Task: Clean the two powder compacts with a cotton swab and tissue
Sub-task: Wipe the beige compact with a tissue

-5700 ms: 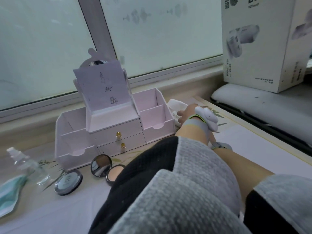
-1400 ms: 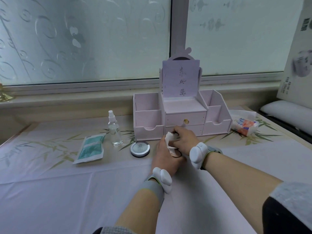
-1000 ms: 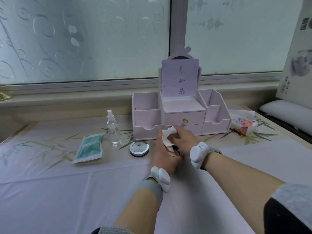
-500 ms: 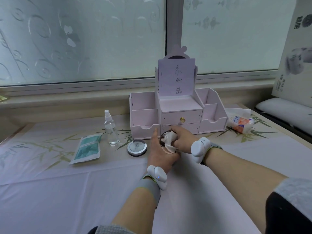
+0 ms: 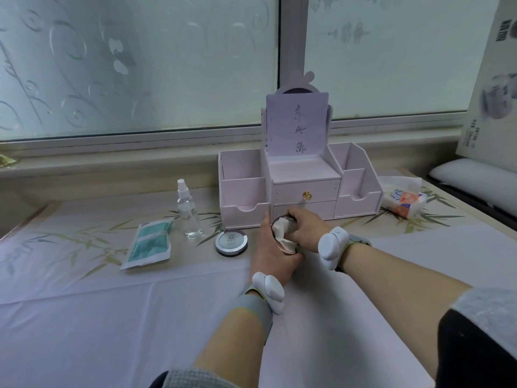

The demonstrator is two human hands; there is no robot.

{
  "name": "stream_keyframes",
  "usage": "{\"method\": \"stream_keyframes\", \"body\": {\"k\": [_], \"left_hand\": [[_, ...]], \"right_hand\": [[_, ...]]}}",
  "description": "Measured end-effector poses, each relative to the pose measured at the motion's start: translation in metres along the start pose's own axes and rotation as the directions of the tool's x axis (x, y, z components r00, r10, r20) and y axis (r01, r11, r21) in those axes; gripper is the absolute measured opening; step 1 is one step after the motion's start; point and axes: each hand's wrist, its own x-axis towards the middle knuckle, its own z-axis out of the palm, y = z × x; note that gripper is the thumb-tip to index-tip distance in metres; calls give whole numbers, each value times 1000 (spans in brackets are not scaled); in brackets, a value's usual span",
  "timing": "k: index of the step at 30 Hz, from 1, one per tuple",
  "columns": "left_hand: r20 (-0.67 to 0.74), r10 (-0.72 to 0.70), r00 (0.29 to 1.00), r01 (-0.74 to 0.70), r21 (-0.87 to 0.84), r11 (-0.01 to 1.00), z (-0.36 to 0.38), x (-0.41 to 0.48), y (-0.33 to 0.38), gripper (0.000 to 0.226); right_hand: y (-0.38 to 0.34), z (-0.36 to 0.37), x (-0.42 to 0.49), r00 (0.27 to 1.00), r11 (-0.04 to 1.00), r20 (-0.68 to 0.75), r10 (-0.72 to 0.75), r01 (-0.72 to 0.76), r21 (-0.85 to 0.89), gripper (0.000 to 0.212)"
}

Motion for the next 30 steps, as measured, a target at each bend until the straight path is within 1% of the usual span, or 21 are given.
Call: {"method": "stream_keyframes", "body": {"k": [3,6,8,11,15,17,20,22,23,25,27,29,30], "left_hand": [[8,6,1000,-6,13,1000,0,-1,1,118],[2,-5,1000,5,20,1000,0,-1,-1,123],[3,-18,1000,18,16,1000,0,0,0,120],[12,5,1000,-5,12,1000,2,1,1,114],[4,3,1000,-3,19,1000,3,4,-1,119],[-3,20,1000,-20,26,999,5,7,-4,112],[4,14,1000,-14,1,1000,7,9,-4,96],[-16,-15,1000,16,16,1000,5,3,5,94],[-17,-26,1000,27,17,999,3,0,8,85],[-27,-35,999,36,42,998,-1,-3,11,55],[-30,-77,997,79,62,995,-6,-8,18,49],[-40,-97,995,99,48,994,-7,-9,18,44],[-36,-116,993,117,29,993,-8,-11,19,50]], "right_hand": [[0,0,1,1000,1000,0,-22,22,2,20],[-1,0,1,999,999,-15,-35,35,18,20],[-1,-1,-1,999,998,-21,-39,39,38,19],[0,-1,-2,999,998,-48,-23,26,64,19],[0,2,0,996,995,-95,-2,11,100,19],[0,3,-1,992,990,-128,17,1,139,19],[1,2,-1,990,980,-138,36,-8,197,17],[3,-1,-2,987,971,-155,42,-3,239,20],[3,-2,-3,985,969,-166,44,-2,249,23],[2,-7,-3,983,976,-176,50,-10,219,26],[2,-11,-4,984,987,-166,70,-44,154,24],[2,-14,-4,982,984,-156,101,-76,160,22],[4,-14,-4,981,980,-154,115,-86,181,23]]}}
